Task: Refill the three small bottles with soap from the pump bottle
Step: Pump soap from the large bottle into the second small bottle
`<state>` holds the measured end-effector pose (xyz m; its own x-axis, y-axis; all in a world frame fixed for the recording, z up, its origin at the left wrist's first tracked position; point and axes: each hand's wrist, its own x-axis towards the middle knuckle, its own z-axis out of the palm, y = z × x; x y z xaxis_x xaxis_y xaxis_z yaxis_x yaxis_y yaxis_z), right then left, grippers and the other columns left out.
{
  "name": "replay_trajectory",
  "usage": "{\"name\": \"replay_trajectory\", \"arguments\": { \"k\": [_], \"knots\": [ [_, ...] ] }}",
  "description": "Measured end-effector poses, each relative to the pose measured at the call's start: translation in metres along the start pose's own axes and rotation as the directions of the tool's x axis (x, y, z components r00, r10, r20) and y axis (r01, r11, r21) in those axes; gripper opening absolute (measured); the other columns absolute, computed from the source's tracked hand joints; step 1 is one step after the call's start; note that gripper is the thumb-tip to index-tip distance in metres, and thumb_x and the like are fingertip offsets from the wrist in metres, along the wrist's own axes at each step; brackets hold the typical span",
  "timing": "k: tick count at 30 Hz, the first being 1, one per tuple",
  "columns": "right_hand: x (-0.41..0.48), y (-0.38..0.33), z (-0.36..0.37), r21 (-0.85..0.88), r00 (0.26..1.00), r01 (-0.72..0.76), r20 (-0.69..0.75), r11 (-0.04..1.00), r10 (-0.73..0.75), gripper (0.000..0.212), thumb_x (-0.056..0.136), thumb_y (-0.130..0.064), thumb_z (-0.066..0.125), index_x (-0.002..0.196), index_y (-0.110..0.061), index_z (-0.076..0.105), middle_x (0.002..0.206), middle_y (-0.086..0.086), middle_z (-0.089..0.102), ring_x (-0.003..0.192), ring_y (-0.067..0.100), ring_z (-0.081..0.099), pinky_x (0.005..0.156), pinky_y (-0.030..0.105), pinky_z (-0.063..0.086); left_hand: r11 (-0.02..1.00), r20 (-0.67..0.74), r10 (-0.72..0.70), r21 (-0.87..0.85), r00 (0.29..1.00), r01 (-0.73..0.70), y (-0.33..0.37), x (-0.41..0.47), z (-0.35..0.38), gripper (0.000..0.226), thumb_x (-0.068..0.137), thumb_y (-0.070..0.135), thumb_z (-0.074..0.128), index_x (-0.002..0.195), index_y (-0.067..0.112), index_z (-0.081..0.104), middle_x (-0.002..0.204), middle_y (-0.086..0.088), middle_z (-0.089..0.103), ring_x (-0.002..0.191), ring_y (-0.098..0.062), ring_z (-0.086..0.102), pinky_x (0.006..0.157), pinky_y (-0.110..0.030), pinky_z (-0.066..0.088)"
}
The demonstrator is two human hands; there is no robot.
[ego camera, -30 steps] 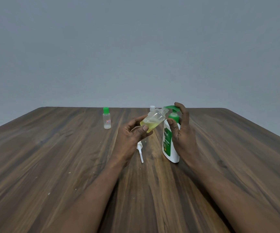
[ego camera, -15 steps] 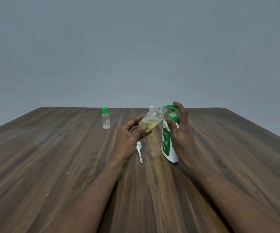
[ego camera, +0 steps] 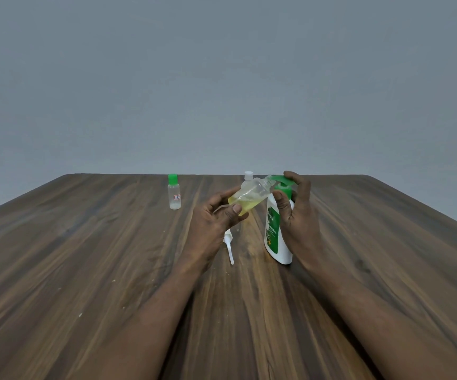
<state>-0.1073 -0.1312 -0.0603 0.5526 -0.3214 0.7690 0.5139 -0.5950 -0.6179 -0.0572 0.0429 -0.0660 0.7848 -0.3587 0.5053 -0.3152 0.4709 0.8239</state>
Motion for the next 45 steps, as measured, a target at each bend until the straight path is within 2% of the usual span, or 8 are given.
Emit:
{"name": "replay_trajectory", "arguments": {
  "k": [8, 12, 16, 21, 26, 36, 40, 45],
  "knots": [
    [0.0005, -0.0059, -0.0006, -0.023, 0.999, 0.034, 0.023, 0.999, -0.033, 0.044, 0.097, -0.05, 0.048, 0.138, -0.049, 0.031, 0.114, -0.041, 0.056, 0.098, -0.011, 0.062, 0.072, 0.003, 0.043, 1.0, -0.007, 0.017, -0.024, 1.0, -0.017, 0.0021, 0.0005, 0.0027, 0.043, 0.09, 0.013, 0.068, 0.132, 0.004, 0.063, 0.123, -0.021, 0.069, 0.115, -0.031, 0.069, 0.091, -0.035, 0.059],
    [-0.0003, -0.0023, -0.001, -0.031, 0.999, 0.039, 0.004, 0.999, -0.039, 0.039, 0.1, -0.04, 0.05, 0.136, -0.039, 0.036, 0.11, -0.031, 0.06, 0.097, -0.008, 0.063, 0.074, 0.003, 0.042, 1.0, -0.009, 0.021, -0.021, 1.0, -0.021, 0.0011, 0.001, 0.0008, 0.04, 0.093, 0.009, 0.067, 0.132, 0.004, 0.063, 0.121, -0.018, 0.071, 0.115, -0.03, 0.069, 0.091, -0.034, 0.059],
    [-0.0003, -0.0003, -0.0001, -0.035, 1.0, 0.009, 0.002, 0.999, -0.009, 0.033, 0.099, -0.043, 0.05, 0.13, -0.04, 0.038, 0.103, -0.031, 0.062, 0.093, -0.009, 0.063, 0.072, 0.005, 0.044, 1.0, -0.007, 0.019, -0.021, 1.0, -0.019, 0.0014, 0.0006, -0.0005, 0.04, 0.089, 0.014, 0.068, 0.129, 0.008, 0.066, 0.116, -0.009, 0.075, 0.113, -0.028, 0.07, 0.09, -0.032, 0.059],
    [0.0006, -0.001, -0.0009, -0.01, 0.999, 0.033, 0.013, 0.999, -0.033, 0.04, 0.099, -0.041, 0.052, 0.135, -0.04, 0.035, 0.114, -0.019, 0.061, 0.099, -0.004, 0.064, 0.077, 0.006, 0.044, 0.999, -0.024, 0.018, -0.027, 1.0, -0.019, 0.0012, 0.0005, 0.0012, 0.041, 0.087, 0.015, 0.068, 0.128, 0.009, 0.066, 0.118, -0.012, 0.074, 0.113, -0.029, 0.07, 0.09, -0.034, 0.059],
    [0.0012, -0.0016, -0.0004, -0.039, 0.999, 0.037, 0.031, 0.999, -0.036, 0.046, 0.1, -0.043, 0.051, 0.14, -0.05, 0.029, 0.111, -0.04, 0.058, 0.095, -0.009, 0.064, 0.072, 0.003, 0.044, 0.999, -0.02, 0.023, -0.035, 1.0, -0.023, 0.002, 0.0008, 0.0018, 0.042, 0.089, 0.012, 0.069, 0.13, 0.005, 0.064, 0.116, -0.014, 0.074, 0.112, -0.029, 0.071, 0.09, -0.033, 0.059],
    [0.0006, 0.0031, 0.0004, -0.042, 0.999, 0.043, -0.007, 0.998, -0.043, 0.036, 0.099, -0.042, 0.051, 0.131, -0.034, 0.039, 0.103, -0.02, 0.063, 0.091, -0.008, 0.063, 0.071, 0.006, 0.044, 1.0, -0.017, 0.02, -0.023, 1.0, -0.02, 0.0008, 0.0004, 0.0009, 0.04, 0.087, 0.014, 0.069, 0.127, 0.009, 0.067, 0.116, -0.009, 0.075, 0.112, -0.025, 0.071, 0.09, -0.034, 0.059],
    [0.0006, 0.0026, -0.0004, -0.025, 0.999, 0.045, 0.003, 0.999, -0.045, 0.04, 0.098, -0.042, 0.053, 0.135, -0.036, 0.037, 0.108, -0.015, 0.064, 0.094, -0.004, 0.065, 0.073, 0.007, 0.045, 0.999, -0.012, 0.029, -0.022, 0.999, -0.03, 0.0005, 0.0006, 0.0015, 0.037, 0.088, 0.014, 0.068, 0.125, 0.012, 0.068, 0.115, -0.008, 0.075, 0.112, -0.026, 0.071, 0.089, -0.033, 0.059],
    [0.0004, 0.0013, -0.0004, -0.003, 0.998, 0.047, 0.033, 0.999, -0.047, 0.047, 0.1, -0.037, 0.053, 0.142, -0.041, 0.032, 0.116, -0.029, 0.061, 0.098, -0.006, 0.065, 0.075, 0.005, 0.045, 0.999, -0.013, 0.036, -0.01, 0.999, -0.036, 0.0018, 0.0012, 0.0016, 0.036, 0.089, 0.013, 0.067, 0.125, 0.012, 0.067, 0.114, -0.006, 0.076, 0.11, -0.025, 0.072, 0.088, -0.032, 0.059]
  ]
}}
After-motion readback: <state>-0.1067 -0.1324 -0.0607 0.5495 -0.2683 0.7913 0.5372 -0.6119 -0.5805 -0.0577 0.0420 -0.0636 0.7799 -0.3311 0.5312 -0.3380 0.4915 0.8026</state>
